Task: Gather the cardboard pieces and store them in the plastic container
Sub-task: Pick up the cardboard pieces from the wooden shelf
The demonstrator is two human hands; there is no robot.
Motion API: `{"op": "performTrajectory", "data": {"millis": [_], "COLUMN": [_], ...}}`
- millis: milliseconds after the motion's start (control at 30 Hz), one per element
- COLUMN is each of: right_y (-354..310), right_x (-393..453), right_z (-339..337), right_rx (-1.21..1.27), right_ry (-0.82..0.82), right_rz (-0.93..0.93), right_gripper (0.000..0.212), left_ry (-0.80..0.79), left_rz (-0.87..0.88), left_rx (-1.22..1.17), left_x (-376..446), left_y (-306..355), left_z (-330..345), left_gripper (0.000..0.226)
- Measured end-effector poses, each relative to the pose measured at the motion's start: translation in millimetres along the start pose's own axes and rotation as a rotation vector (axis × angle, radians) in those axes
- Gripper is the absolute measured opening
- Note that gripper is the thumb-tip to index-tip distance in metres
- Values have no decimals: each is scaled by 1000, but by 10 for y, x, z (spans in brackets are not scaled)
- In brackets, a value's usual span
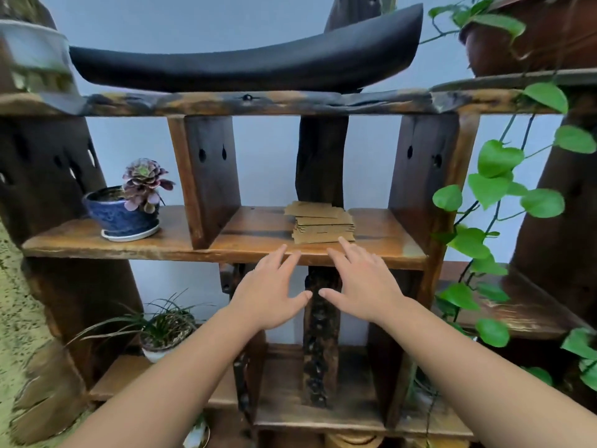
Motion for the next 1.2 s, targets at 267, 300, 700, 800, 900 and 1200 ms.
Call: {"op": "performTrajectory", "data": {"millis": [267,300,700,800,900,1200], "right_y": [112,140,763,932,1069,1178], "right_x": [460,509,1041,1172,1307,1554], "right_z": [152,185,728,876,949,1113], "right_rx": [-89,-91,-71,39,131,237], "right_ry": [-24,-30,-115,-202,-274,-285], "right_rz": [-10,1,265,330,365,295], "right_gripper": [80,80,74,93,113,116], "left_ry": [9,1,-82,-162,-223,-306], "left_rz": [47,44,-200,-175,-141,-70], "left_rx": [-64,-66,-203,-178,-158,-135], "left_x": [575,627,1393,1584,1748,1992], "left_y": [-182,-211,-620,-662,-668,-738], "left_z": [65,102,685,802,892,1061], "left_gripper": [83,83,99,121,130,124]}}
Point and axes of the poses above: each hand's wrist, its own x-axis towards the middle knuckle, its own z-axis out of the palm, y = z × x, the point moved 5 cm from there along x, towards the middle knuckle, and after that the axes turned 11 degrees about y, right-handed, at the moved point
